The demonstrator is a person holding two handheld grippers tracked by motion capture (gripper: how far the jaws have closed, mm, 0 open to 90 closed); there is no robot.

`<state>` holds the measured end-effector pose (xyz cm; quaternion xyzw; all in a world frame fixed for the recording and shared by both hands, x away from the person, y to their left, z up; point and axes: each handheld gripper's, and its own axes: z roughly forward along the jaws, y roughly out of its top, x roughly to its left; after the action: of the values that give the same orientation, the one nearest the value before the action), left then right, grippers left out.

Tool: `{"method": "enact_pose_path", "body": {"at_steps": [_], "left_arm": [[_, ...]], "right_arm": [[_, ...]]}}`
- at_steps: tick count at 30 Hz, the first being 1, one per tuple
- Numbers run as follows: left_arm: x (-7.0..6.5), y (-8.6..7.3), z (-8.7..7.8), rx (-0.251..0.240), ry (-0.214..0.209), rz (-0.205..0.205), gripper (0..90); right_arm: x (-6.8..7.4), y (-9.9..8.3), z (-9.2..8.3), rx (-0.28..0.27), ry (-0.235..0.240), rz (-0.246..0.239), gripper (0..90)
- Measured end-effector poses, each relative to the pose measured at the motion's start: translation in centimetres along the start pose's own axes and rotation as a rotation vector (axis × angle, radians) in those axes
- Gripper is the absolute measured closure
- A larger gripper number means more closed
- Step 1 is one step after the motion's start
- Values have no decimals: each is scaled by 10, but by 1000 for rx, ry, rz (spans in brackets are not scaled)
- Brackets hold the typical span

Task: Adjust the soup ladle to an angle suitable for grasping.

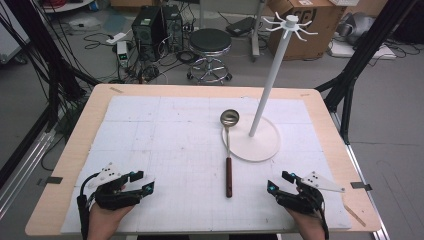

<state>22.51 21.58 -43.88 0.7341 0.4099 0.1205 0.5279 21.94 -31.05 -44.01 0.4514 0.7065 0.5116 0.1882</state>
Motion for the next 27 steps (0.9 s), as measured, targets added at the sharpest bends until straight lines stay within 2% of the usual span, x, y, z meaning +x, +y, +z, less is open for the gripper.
{"method": "enact_pose_path", "body": {"at_steps": [8, 13, 21, 27], "left_arm": [[0, 0, -2, -4, 2, 0, 380], [0, 0, -3, -6, 4, -1, 379], [0, -1, -4, -10, 6, -4, 380], [0, -1, -3, -7, 6, -2, 380]], "right_arm": [[1, 0, 1, 0, 3, 1, 279], [2, 1, 2, 3, 4, -7, 344], [2, 1, 2, 3, 4, -2, 348], [4, 2, 2, 6, 39, -30, 575]]}}
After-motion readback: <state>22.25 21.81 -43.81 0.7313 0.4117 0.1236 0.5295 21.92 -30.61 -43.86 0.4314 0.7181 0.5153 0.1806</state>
